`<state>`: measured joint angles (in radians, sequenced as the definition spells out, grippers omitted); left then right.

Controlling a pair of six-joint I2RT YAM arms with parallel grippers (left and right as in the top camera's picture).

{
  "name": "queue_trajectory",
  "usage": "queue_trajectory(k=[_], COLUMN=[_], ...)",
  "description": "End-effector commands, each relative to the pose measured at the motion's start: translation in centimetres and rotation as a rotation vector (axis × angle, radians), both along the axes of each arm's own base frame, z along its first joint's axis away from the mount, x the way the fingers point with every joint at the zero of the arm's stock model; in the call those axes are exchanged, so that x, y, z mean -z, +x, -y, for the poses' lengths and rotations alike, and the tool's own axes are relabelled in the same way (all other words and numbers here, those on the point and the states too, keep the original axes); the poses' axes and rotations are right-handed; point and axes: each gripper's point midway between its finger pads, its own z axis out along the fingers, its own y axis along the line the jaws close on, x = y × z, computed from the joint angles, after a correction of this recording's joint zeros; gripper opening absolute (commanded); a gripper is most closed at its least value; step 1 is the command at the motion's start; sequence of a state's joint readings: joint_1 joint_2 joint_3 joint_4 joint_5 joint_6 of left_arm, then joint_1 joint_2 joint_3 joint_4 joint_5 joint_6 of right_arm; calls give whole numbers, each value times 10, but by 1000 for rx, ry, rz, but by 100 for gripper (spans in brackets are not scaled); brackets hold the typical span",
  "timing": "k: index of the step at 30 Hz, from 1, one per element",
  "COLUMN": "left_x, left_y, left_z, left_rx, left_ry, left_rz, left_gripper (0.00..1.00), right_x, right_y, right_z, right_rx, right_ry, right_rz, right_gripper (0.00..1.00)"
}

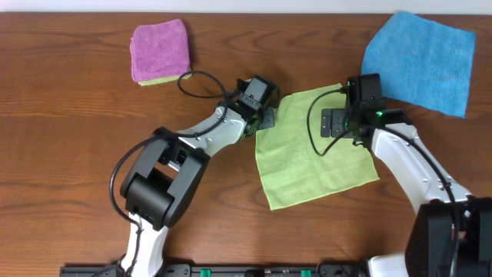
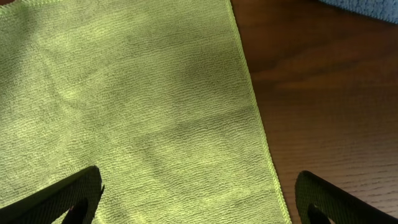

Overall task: Fold the cloth
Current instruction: 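Pull the cloth corners with both grippers to flatten it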

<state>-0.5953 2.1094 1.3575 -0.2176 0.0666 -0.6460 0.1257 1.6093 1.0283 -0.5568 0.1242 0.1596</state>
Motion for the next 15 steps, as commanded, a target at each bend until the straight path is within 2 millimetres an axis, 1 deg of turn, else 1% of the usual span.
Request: queue_trajectory(k=[1,5,7,10,13,15], left_x=[7,10,14,19,20,20], left_y=[5,5,5,6,11,16], left_z=[-5,-7,-25,-47,-67,-78], left_rx=[19,17,-20,-18,-60,-86], left_ry=[26,36,110,181,210,210], left_rz=[2,1,-8,-22,-32,-34], left_gripper=[6,6,6,6,6,6], right_x=[1,1,1,2,3,6], right_y=[-1,-1,-1,-2,-5,-12], right_z=[2,2,2,2,3,4], right_rx=[6,5,5,6,6,14], right_ry=[-2,-3,-3,-3,-5,-5], right_rz=[-3,-2,-3,-6,-19,-49], right_gripper=[99,99,99,99,97,95])
